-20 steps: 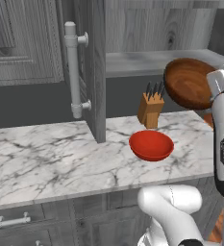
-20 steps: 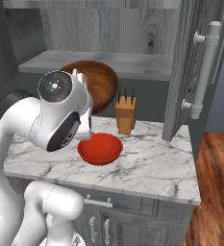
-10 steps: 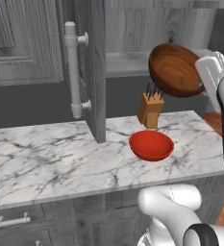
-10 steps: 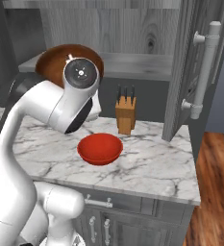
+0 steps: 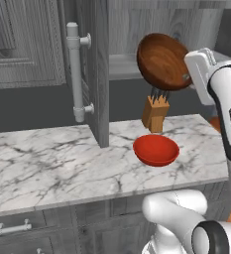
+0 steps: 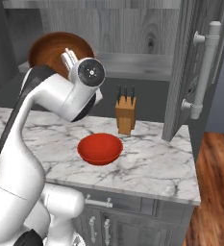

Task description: Open the cabinet. Pick the bowls from the counter and place them in the cabinet. Then close the cabinet.

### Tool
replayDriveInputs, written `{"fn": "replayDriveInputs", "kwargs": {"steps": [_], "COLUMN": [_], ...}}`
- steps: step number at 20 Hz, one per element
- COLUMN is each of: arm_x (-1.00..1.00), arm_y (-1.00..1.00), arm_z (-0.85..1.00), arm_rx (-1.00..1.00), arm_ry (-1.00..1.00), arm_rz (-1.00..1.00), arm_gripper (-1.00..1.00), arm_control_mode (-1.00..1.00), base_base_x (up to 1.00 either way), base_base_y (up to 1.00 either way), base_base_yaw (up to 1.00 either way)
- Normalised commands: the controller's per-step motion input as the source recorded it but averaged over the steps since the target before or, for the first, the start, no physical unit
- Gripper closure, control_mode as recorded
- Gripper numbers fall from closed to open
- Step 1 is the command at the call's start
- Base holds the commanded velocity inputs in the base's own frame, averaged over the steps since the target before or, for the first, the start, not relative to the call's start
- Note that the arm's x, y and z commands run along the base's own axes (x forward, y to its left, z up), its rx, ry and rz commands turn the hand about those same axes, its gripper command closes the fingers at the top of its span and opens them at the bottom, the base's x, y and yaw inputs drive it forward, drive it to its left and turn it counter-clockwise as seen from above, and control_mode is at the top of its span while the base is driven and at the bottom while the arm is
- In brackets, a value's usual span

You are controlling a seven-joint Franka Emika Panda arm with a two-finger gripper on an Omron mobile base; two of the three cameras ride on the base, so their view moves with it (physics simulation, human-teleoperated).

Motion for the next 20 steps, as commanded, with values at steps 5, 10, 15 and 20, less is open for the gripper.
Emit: {"fn": "replayDriveInputs", "kwargs": {"steps": [5, 10, 15, 20], "arm_x": [0.64, 0.75, 0.65, 0.71], "arm_y": [0.15, 0.22, 0.24, 0.32], "arm_z": [0.27, 0.08, 0.00, 0.00], "arm_rx": [-0.09, -0.08, -0.01, 0.00], "arm_ry": [0.00, 0.00, 0.00, 0.00], "arm_rz": [0.02, 0.00, 0.02, 0.03], "arm_gripper": [1.00, 1.00, 1.00, 1.00], "arm_control_mode": [-1.00, -1.00, -1.00, -1.00], "base_base_x": [0.00, 0.00, 0.00, 0.00], "base_base_y": [0.00, 0.00, 0.00, 0.00], "base_base_yaw": [0.00, 0.00, 0.00, 0.00]}}
